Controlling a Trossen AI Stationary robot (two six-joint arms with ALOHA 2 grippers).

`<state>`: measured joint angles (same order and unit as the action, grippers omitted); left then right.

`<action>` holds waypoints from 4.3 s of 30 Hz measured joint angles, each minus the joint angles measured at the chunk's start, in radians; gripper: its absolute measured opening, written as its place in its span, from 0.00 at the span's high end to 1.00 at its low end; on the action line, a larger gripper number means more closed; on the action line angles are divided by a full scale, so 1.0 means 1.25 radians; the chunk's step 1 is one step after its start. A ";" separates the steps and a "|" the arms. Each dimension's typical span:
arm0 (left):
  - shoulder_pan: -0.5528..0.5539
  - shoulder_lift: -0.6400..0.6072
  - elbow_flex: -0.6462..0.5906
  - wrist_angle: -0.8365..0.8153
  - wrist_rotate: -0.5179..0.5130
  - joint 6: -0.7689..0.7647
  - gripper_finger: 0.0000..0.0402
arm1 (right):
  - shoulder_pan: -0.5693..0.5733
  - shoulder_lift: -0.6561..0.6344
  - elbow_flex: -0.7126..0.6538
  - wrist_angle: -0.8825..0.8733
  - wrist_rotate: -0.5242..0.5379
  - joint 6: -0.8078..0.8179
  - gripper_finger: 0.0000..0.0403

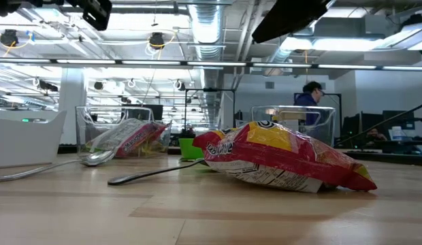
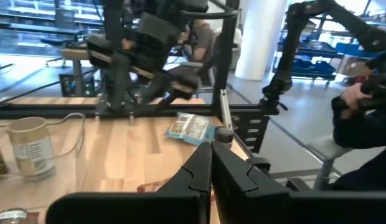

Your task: Pick & Place Food Item

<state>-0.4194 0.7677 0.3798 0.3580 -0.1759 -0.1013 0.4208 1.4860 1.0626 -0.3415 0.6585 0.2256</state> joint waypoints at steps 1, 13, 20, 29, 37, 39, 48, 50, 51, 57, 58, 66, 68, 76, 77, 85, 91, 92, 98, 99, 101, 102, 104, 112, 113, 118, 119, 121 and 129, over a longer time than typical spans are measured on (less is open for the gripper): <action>0.000 0.000 0.000 0.000 0.000 0.000 1.00 | -0.004 0.000 0.000 -0.001 -0.045 0.009 0.71; 0.000 0.000 0.000 0.000 0.000 0.000 1.00 | -0.058 0.000 0.000 -0.109 -0.322 0.032 0.71; 0.000 0.000 0.000 0.000 0.000 0.000 1.00 | -0.082 0.003 0.000 -0.146 -0.365 -0.007 0.71; 0.000 0.000 0.000 0.000 0.000 0.000 1.00 | -0.074 0.094 -0.001 -0.136 -0.364 -0.200 0.71; 0.000 0.000 0.000 0.000 0.000 0.000 1.00 | -0.086 0.177 -0.001 -0.138 -0.361 -0.217 0.71; 0.000 0.000 0.000 0.000 0.000 -0.001 1.00 | -0.088 0.190 -0.001 -0.136 -0.360 -0.244 0.71; 0.000 0.000 0.000 0.000 0.000 -0.001 1.00 | -0.088 0.244 0.000 -0.121 -0.326 -0.354 0.71; 0.000 0.000 0.000 0.000 0.000 -0.001 1.00 | -0.088 0.243 0.000 -0.119 -0.322 -0.355 0.71; 0.000 0.000 0.000 0.000 0.000 -0.001 1.00 | -0.088 0.242 0.000 -0.120 -0.322 -0.355 0.71; 0.000 0.000 0.000 -0.001 0.000 -0.001 1.00 | -0.087 0.234 0.000 -0.107 -0.322 -0.305 0.71; 0.000 0.000 0.000 -0.001 0.000 -0.001 1.00 | -0.087 0.235 0.000 -0.104 -0.322 -0.294 0.71; 0.000 0.000 0.000 -0.002 0.000 -0.001 1.00 | -0.087 0.237 0.000 -0.103 -0.327 -0.264 0.69; 0.000 0.000 0.000 -0.002 0.000 -0.001 1.00 | -0.087 0.237 0.000 -0.102 -0.340 -0.264 0.65; 0.000 0.000 0.000 -0.002 0.000 -0.001 1.00 | -0.087 0.237 0.000 -0.082 -0.347 -0.285 0.51; 0.000 0.000 0.000 -0.002 0.000 -0.001 1.00 | -0.087 0.237 0.000 -0.076 -0.347 -0.294 0.51; 0.000 0.000 0.000 -0.002 0.000 -0.001 1.00 | -0.092 0.237 0.000 -0.058 -0.413 -0.313 0.54; 0.000 0.000 0.000 -0.002 0.000 -0.001 1.00 | -0.098 0.237 0.000 -0.058 -0.422 -0.335 0.57; 0.000 0.000 0.000 -0.002 0.000 -0.001 1.00 | -0.100 0.237 0.000 -0.058 -0.422 -0.336 0.58; 0.000 0.000 0.000 -0.002 0.000 -0.001 1.00 | -0.104 0.244 0.000 -0.057 -0.426 -0.337 0.59; 0.000 0.000 0.000 -0.002 0.001 -0.001 1.00 | -0.104 0.244 0.000 -0.057 -0.427 -0.342 0.59; 0.000 0.000 0.000 -0.002 0.000 -0.001 1.00 | -0.104 0.244 0.000 -0.057 -0.427 -0.348 0.60; 0.000 0.000 0.000 -0.002 0.000 -0.001 1.00 | -0.104 0.244 0.000 -0.056 -0.428 -0.348 0.60; 0.000 0.000 0.000 -0.002 0.001 -0.001 1.00 | -0.107 0.244 0.000 -0.057 -0.429 -0.348 0.61; 0.000 0.000 0.000 -0.002 0.000 -0.001 1.00 | -0.114 0.244 0.000 -0.061 -0.444 -0.348 0.64; 0.000 0.000 0.000 -0.002 0.001 -0.001 1.00 | -0.114 0.244 0.000 -0.061 -0.445 -0.348 0.64; 0.000 0.000 0.000 -0.002 0.000 -0.001 1.00 | -0.114 0.244 0.000 -0.058 -0.446 -0.348 0.65; 0.000 0.000 0.000 -0.002 0.001 -0.001 1.00 | -0.114 0.244 0.000 -0.057 -0.446 -0.348 0.65; 0.000 0.000 0.000 -0.002 0.000 -0.001 1.00 | -0.114 0.244 0.000 -0.057 -0.447 -0.348 0.65; 0.000 0.000 0.000 -0.002 0.000 -0.001 1.00 | -0.112 0.290 0.001 -0.036 -0.462 -0.346 0.65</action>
<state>-0.4196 0.7677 0.3798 0.3550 -0.1753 -0.1024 0.2802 1.8481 1.0633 -0.3859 0.0814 -0.2063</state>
